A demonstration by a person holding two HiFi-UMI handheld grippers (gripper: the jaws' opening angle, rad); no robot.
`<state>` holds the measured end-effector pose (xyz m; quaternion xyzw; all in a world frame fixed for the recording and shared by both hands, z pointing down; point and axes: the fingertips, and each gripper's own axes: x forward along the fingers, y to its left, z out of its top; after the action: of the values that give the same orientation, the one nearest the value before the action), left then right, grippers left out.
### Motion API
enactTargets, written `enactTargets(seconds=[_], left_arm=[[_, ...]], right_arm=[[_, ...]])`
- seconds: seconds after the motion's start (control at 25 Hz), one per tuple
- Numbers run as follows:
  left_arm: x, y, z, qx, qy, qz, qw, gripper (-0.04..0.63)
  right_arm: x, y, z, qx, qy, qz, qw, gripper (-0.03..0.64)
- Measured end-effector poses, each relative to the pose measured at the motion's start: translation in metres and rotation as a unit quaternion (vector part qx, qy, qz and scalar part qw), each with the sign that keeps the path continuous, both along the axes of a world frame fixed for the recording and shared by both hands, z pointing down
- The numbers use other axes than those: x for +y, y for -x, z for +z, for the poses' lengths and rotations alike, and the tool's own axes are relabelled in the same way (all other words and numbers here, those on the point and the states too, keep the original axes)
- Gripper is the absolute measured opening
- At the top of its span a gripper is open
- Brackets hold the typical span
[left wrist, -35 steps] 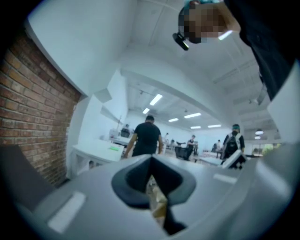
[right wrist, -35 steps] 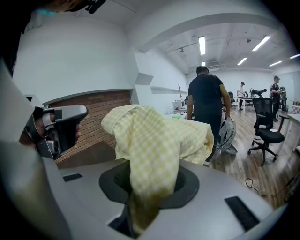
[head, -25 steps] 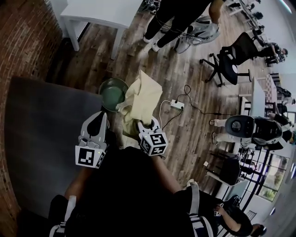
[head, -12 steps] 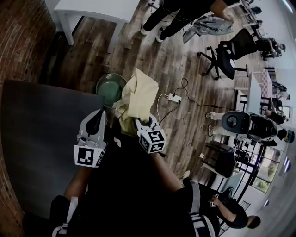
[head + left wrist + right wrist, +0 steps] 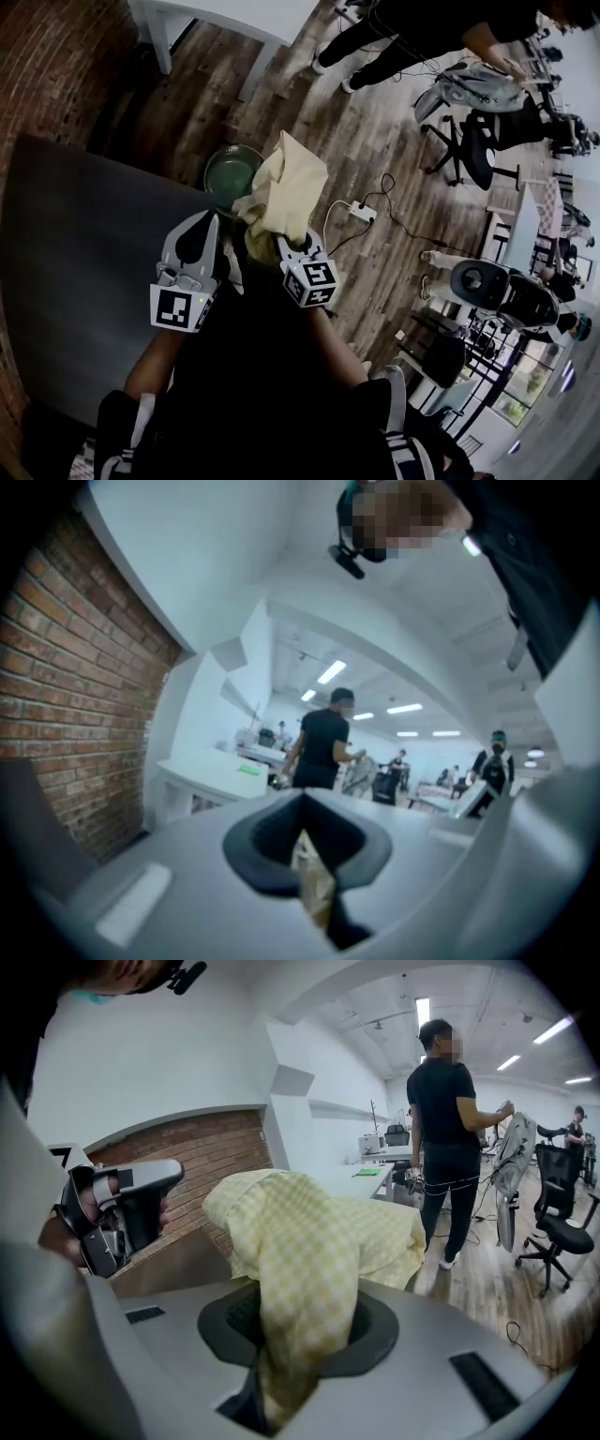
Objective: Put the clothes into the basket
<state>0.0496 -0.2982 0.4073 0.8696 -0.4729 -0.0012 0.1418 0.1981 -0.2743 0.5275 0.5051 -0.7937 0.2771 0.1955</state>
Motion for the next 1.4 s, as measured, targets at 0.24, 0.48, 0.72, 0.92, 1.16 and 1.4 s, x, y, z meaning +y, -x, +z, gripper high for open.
enactTargets(seconds=[0.24, 0.48, 0.72, 0.92, 1.16, 1.4], left_arm=[[-0.030, -0.020, 0.014, -0.028, 0.022, -0.036, 0.9987, 0.003], [-0.049, -0.021, 0.037, -0.045, 0.040, -0.065, 0.9961, 0.003], [-0.070, -0.025, 0.042, -0.047, 0.047, -0.082, 0.9944, 0.003], [-0.078, -0.030, 0.057, -0.053, 0.054, -0.075, 0.9943, 0.003], [-0.079, -0.029, 0.082, -0.057, 0.066, -0.080, 0.9929, 0.003], [-0.074, -0.028, 0.099, -0.057, 0.078, -0.083, 0.9919, 0.003]], right_arm=[[-0.040, -0.006, 0.031, -0.024, 0.024, -0.027, 0.999, 0.100], [-0.061, 0.008, 0.080, -0.025, 0.060, -0.063, 0.996, 0.100], [-0.068, 0.018, 0.116, -0.016, 0.106, -0.081, 0.991, 0.101], [-0.064, 0.021, 0.151, -0.014, 0.147, -0.084, 0.985, 0.101], [-0.058, 0.022, 0.200, -0.008, 0.193, -0.089, 0.977, 0.101], [-0.050, 0.022, 0.253, 0.005, 0.245, -0.085, 0.966, 0.103]])
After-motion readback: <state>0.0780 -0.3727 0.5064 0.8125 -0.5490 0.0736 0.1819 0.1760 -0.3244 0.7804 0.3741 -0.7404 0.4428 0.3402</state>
